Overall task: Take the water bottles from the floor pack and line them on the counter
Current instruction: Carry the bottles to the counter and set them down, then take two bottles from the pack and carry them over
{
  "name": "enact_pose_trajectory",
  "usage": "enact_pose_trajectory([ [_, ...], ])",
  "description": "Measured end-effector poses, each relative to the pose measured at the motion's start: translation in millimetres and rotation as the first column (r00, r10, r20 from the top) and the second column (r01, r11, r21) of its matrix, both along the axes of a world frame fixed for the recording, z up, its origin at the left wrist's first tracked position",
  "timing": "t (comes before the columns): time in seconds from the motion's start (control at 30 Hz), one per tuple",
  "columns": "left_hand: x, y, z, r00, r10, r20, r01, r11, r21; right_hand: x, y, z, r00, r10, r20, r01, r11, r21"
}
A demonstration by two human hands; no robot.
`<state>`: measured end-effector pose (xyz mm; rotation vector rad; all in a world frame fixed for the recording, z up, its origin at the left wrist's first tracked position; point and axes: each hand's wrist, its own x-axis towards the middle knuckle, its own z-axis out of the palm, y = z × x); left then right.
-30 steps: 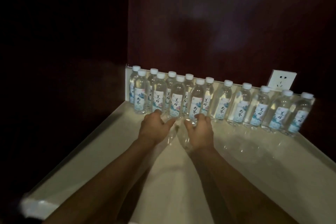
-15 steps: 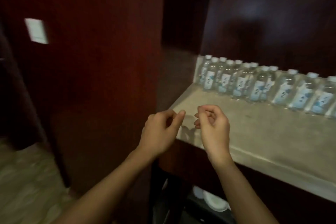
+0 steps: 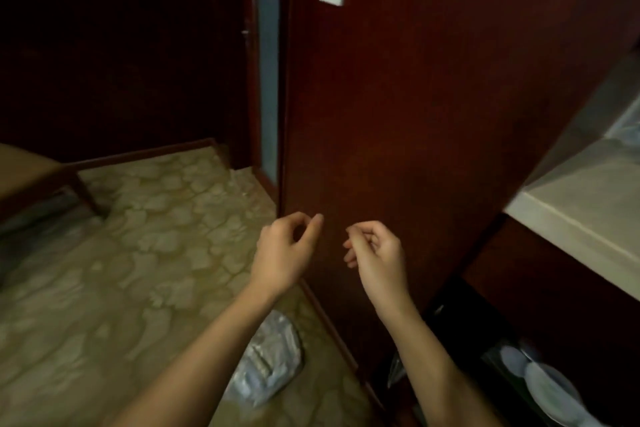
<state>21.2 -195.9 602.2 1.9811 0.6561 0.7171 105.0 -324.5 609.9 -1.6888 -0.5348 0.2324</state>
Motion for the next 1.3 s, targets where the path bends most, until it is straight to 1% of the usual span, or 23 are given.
enact_pose_trajectory([
  [0.13, -11.6, 21.9, -44.0, 0.996, 0.077, -0.036, -0.081, 0.986, -0.148, 2.7, 33.4, -42.9, 0.989, 0.097, -0.115, -0.105, 0.992, -0.072],
  [0.23, -17.4, 37.9, -74.8, 0.98, 0.193, -0.054, -0.2, 0.951, -0.237, 10.9, 59.0, -82.8, 0.968, 0.146, -0.205, -0.174, 0.977, -0.124],
  [0.3, -18.3, 50.7, -93.5, 0.957, 0.28, -0.08, -0.291, 0.917, -0.274, 19.7, 76.9, -110.3, 0.947, 0.167, -0.274, -0.215, 0.964, -0.156],
  [0.4, -10.3, 71.3, -121.1, 0.917, 0.366, -0.156, -0.397, 0.865, -0.307, 36.5, 103.8, -154.7, 0.906, 0.203, -0.372, -0.295, 0.932, -0.208],
  [0.57, 1.1, 99.1, -165.4, 0.869, 0.394, -0.3, -0.485, 0.797, -0.359, 55.2, 135.8, -220.3, 0.815, 0.237, -0.529, -0.442, 0.845, -0.301],
  [0.63, 2.4, 110.3, -187.1, 0.847, 0.396, -0.355, -0.516, 0.775, -0.366, 60.6, 150.2, -246.8, 0.787, 0.239, -0.568, -0.483, 0.813, -0.327],
  [0.7, 2.6, 118.8, -210.6, 0.819, 0.401, -0.411, -0.55, 0.753, -0.361, 63.9, 162.5, -272.1, 0.77, 0.222, -0.598, -0.503, 0.788, -0.354],
  [0.83, 2.1, 131.2, -263.4, 0.768, 0.458, -0.448, -0.627, 0.679, -0.381, 65.0, 179.8, -325.5, 0.75, 0.202, -0.629, -0.531, 0.751, -0.393],
  [0.93, -3.1, 143.3, -310.9, 0.736, 0.484, -0.474, -0.67, 0.62, -0.408, 59.7, 190.6, -376.4, 0.743, 0.223, -0.631, -0.579, 0.688, -0.438],
  [1.07, -13.5, 161.8, -393.2, 0.712, 0.438, -0.548, -0.684, 0.606, -0.406, 45.0, 204.2, -467.0, 0.724, 0.215, -0.656, -0.628, 0.599, -0.497],
  [1.13, -14.8, 174.8, -437.7, 0.716, 0.374, -0.59, -0.675, 0.584, -0.45, 42.7, 216.9, -516.5, 0.73, 0.187, -0.658, -0.623, 0.577, -0.528],
  [1.2, -15.6, 191.0, -487.8, 0.753, 0.221, -0.62, -0.619, 0.557, -0.554, 41.9, 232.4, -570.5, 0.753, 0.176, -0.634, -0.611, 0.546, -0.574],
  [1.23, -17.8, 198.3, -512.0, 0.761, 0.108, -0.64, -0.578, 0.561, -0.593, 40.8, 239.3, -595.9, 0.767, 0.164, -0.621, -0.602, 0.518, -0.607],
  [1.27, -22.7, 203.6, -539.2, 0.76, 0.001, -0.649, -0.541, 0.555, -0.632, 39.7, 244.6, -621.8, 0.779, 0.151, -0.609, -0.592, 0.496, -0.635],
  [1.3, -27.5, 207.8, -563.1, 0.738, -0.101, -0.667, -0.517, 0.551, -0.655, 38.9, 248.7, -645.8, 0.787, 0.144, -0.6, -0.585, 0.482, -0.652],
])
